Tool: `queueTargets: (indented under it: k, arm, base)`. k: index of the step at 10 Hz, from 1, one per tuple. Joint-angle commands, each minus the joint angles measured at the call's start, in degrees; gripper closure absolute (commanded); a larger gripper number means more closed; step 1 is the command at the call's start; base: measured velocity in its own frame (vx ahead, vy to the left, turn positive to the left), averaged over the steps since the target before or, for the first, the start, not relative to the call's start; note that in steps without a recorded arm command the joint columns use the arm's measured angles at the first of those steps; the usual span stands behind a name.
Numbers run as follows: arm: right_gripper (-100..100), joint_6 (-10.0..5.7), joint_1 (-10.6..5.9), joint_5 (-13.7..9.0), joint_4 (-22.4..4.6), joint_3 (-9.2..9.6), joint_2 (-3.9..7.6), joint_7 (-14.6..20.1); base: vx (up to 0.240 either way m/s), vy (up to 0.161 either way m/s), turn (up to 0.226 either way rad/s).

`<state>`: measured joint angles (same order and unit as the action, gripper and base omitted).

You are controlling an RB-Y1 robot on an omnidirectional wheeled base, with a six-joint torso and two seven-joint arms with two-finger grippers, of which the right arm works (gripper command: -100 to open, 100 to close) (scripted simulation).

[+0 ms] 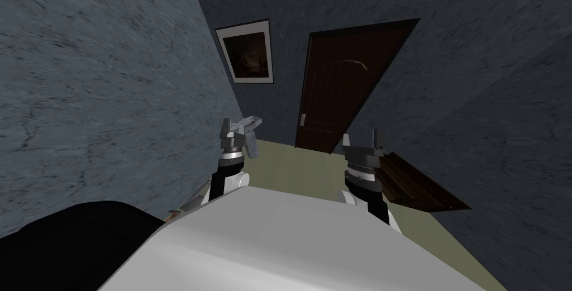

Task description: Pull the door open

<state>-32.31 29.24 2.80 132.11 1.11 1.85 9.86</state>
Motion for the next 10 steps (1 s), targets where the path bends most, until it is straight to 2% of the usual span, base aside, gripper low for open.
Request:
queueTargets:
  k: [1,7,10]
  arm:
    - [-100,0.16,-1.14,-1.04,-1.74,0.83,0.66,1.73]
    - [-100,0.72,-5.01,-4.56,-7.67,3.65,2.62,7.61]
    - [-100,1.08,-7.55,-6.87,-11.56,5.50,3.78,11.46]
  base:
    - [0.067,0.026,-0.071]
    - [0.142,0.031,-0.065]
    - [0.120,0.032,-0.078]
